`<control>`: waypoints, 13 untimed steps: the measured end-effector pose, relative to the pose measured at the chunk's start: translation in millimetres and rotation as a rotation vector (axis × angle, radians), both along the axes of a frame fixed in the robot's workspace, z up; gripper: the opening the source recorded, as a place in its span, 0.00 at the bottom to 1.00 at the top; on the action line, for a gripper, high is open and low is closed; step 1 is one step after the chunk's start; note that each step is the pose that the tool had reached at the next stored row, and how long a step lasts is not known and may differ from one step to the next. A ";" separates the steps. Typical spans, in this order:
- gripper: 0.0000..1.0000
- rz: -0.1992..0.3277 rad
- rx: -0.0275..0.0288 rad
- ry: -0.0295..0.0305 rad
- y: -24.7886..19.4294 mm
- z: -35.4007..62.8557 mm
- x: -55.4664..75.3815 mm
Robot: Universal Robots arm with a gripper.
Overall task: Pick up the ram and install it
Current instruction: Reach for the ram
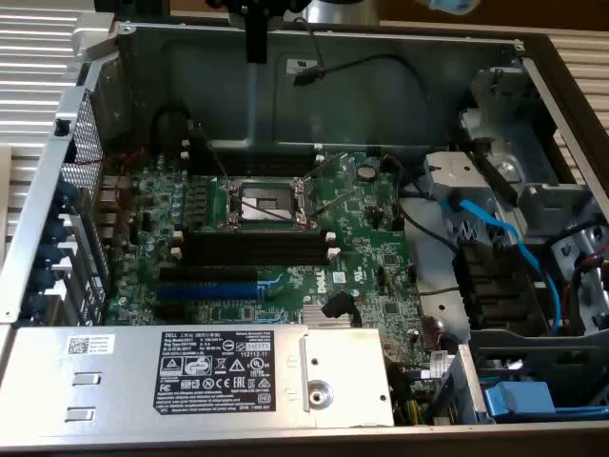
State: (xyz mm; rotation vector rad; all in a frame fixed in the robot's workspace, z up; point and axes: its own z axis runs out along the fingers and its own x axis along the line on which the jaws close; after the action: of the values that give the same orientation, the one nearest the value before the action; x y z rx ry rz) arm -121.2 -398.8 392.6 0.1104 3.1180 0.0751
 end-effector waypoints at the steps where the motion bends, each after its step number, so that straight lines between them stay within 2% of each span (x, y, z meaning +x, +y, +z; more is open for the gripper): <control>1: 0.10 0.000 0.0000 0.0000 0.0 0.0 0.0; 13: 0.10 0.000 0.0000 0.0000 0.0 0.0 0.0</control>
State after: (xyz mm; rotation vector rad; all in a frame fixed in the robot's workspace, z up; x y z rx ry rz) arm -121.2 -398.8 392.6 0.1104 3.1180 0.0750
